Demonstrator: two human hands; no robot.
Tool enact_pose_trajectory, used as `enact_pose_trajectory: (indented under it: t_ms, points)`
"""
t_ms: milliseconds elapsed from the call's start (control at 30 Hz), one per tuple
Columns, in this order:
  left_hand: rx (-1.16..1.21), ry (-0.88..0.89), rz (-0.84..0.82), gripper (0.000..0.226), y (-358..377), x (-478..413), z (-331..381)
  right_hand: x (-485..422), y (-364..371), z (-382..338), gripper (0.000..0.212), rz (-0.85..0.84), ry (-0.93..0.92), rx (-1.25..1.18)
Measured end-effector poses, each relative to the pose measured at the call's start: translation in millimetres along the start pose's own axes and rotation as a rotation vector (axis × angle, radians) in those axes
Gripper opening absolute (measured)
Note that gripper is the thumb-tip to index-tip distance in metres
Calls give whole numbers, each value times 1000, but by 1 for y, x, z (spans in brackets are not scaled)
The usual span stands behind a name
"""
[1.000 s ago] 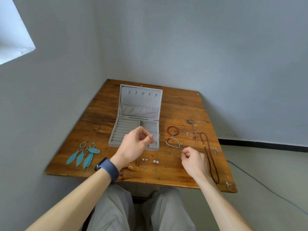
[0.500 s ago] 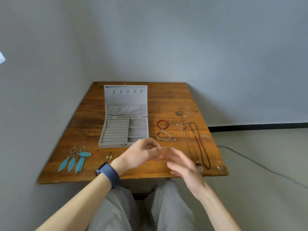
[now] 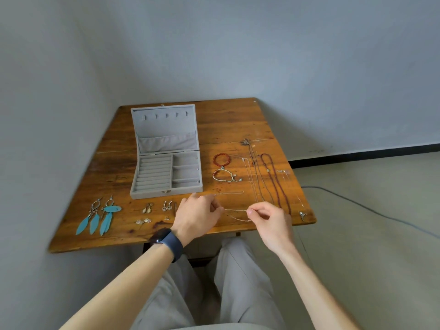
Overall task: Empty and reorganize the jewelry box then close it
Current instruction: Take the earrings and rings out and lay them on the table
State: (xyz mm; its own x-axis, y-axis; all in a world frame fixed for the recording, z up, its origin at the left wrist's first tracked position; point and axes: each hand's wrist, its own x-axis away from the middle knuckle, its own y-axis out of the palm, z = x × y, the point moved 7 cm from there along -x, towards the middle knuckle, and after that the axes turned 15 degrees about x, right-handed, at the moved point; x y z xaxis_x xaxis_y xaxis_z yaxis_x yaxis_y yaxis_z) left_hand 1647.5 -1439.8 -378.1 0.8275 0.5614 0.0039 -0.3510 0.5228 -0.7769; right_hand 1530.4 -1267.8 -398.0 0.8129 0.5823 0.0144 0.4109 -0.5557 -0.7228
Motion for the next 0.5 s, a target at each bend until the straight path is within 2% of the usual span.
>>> enact_pose_trajectory:
  t_ms: [67,200,300,500]
  points:
    - [-129,62,60,22,2,-3,7,-11,-4,-5,4,68,-44,164]
    - [-313,67,102,27,5,-9,11,-26,-2,-20,6,134,-214,377]
    - [-373,79,101,27,8,-12,11,-31,2,-26,6,159,-311,443]
    - [-456,116,89,28,10,-16,10,-30,13,-25,14,145,-380,580]
